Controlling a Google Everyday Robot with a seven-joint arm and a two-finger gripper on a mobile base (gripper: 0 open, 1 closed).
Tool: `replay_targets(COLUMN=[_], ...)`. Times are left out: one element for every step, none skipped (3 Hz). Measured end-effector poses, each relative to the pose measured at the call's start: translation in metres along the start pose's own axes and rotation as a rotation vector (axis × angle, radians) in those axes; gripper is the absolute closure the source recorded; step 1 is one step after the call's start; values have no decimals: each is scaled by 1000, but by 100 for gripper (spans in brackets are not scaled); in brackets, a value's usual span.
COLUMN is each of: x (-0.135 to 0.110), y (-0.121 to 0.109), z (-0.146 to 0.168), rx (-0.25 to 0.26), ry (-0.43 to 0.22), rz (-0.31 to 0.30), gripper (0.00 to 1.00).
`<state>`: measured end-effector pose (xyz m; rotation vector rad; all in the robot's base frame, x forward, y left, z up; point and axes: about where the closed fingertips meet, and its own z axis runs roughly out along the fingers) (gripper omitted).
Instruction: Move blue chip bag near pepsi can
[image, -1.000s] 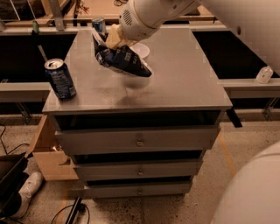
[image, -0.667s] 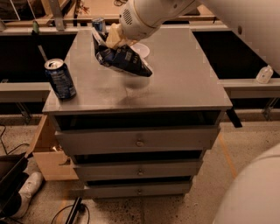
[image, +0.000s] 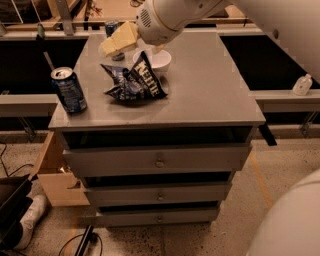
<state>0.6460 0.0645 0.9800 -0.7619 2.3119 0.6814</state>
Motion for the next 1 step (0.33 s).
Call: replay_targets(x=[0], y=[0], z=[0], rx=[0], ry=[0], rz=[0], gripper=[0])
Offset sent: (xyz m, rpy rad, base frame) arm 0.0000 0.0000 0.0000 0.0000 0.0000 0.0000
